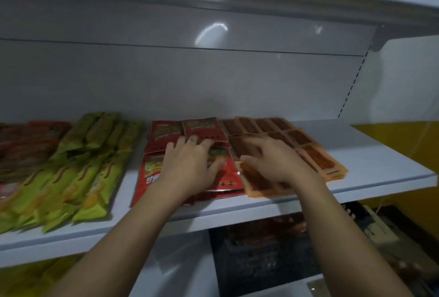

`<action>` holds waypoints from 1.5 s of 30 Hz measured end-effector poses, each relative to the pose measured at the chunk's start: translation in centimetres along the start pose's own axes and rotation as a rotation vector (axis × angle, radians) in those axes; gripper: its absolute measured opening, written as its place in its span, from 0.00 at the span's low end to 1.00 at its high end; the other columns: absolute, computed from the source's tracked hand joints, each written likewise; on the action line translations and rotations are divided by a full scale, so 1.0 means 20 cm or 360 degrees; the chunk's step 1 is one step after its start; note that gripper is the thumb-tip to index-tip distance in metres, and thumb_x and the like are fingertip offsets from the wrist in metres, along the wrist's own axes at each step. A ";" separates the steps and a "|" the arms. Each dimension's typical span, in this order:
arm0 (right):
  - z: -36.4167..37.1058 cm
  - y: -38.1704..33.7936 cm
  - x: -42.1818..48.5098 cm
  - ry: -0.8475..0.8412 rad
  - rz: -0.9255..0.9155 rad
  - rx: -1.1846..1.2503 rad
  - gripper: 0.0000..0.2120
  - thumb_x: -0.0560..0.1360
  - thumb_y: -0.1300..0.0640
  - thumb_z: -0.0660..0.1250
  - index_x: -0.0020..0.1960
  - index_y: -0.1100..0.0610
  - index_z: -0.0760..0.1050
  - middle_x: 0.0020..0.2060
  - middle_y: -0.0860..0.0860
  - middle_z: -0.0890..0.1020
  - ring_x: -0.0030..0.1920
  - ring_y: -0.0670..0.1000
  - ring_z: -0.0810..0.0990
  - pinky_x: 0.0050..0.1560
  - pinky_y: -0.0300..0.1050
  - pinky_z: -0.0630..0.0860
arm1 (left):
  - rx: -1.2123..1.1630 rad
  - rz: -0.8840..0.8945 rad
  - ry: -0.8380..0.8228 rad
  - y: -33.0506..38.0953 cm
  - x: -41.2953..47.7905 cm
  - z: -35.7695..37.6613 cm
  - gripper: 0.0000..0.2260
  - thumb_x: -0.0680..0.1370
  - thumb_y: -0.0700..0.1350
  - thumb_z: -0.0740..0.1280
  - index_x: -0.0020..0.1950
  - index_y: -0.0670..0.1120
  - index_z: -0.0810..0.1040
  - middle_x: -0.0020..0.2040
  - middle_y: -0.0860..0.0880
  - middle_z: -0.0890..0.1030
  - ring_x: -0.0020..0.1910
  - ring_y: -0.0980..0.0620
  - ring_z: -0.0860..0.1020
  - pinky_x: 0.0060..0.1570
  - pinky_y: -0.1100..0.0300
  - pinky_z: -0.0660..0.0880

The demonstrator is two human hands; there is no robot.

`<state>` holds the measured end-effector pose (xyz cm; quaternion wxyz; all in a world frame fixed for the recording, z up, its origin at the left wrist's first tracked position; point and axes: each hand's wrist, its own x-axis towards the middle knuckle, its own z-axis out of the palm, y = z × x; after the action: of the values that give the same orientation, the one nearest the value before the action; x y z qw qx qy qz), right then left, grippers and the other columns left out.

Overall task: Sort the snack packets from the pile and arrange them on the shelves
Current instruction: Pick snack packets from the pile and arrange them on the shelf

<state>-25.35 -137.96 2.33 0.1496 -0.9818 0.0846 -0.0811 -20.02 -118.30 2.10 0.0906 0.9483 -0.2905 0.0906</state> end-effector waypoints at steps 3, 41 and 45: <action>-0.11 0.25 0.08 0.0026 0.0031 -0.0041 0.24 0.76 0.41 0.66 0.69 0.49 0.74 0.66 0.51 0.78 0.66 0.53 0.75 0.63 0.45 0.72 | 0.0019 -0.0007 -0.0032 0.13 0.16 0.02 0.24 0.79 0.64 0.58 0.71 0.54 0.70 0.67 0.46 0.76 0.66 0.42 0.72 0.64 0.49 0.67; 0.03 1.27 0.90 -0.0240 -0.0262 0.0094 0.22 0.82 0.43 0.54 0.75 0.44 0.65 0.73 0.53 0.69 0.70 0.58 0.69 0.67 0.53 0.67 | 0.0035 -0.0531 -0.0427 0.65 1.08 0.53 0.23 0.83 0.60 0.52 0.78 0.59 0.58 0.80 0.47 0.57 0.78 0.40 0.51 0.72 0.36 0.51; -0.02 1.25 0.83 -0.0136 -0.0304 0.0149 0.20 0.79 0.40 0.56 0.70 0.39 0.69 0.67 0.53 0.74 0.65 0.59 0.73 0.64 0.56 0.71 | -0.0025 -0.0462 -0.0243 0.66 0.97 0.50 0.26 0.82 0.60 0.54 0.79 0.59 0.52 0.81 0.51 0.52 0.79 0.44 0.49 0.74 0.37 0.49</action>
<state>-12.75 -164.85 -2.72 0.1905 -0.9798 -0.0196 -0.0568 -10.58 -141.71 -1.64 0.0879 0.9836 -0.1572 0.0019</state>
